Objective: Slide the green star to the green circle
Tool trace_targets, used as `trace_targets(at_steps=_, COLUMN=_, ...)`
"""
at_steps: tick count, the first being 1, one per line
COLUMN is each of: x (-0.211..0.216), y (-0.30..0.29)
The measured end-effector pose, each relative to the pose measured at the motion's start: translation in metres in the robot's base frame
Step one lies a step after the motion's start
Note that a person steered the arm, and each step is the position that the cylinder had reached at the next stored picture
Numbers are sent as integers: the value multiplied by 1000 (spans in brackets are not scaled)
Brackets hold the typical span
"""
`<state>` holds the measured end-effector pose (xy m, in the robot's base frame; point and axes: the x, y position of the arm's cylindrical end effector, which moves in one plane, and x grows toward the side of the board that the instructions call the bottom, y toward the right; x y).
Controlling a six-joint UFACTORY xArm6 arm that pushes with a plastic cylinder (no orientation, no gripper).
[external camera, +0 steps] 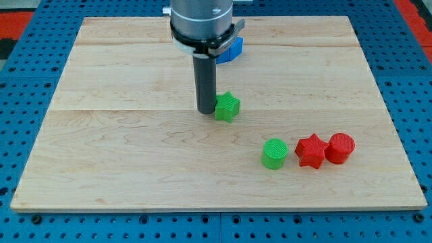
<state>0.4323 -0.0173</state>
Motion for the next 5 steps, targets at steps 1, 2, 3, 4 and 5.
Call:
trace_targets(at_steps=1, x=-27, y=6)
trace_targets(at_steps=2, x=-15, y=25)
trace_targets(at_steps=3, x=13, y=-19)
trace_targets(at_steps=4, x=25, y=-29)
trace_targets(at_steps=5, x=-4, y=-25)
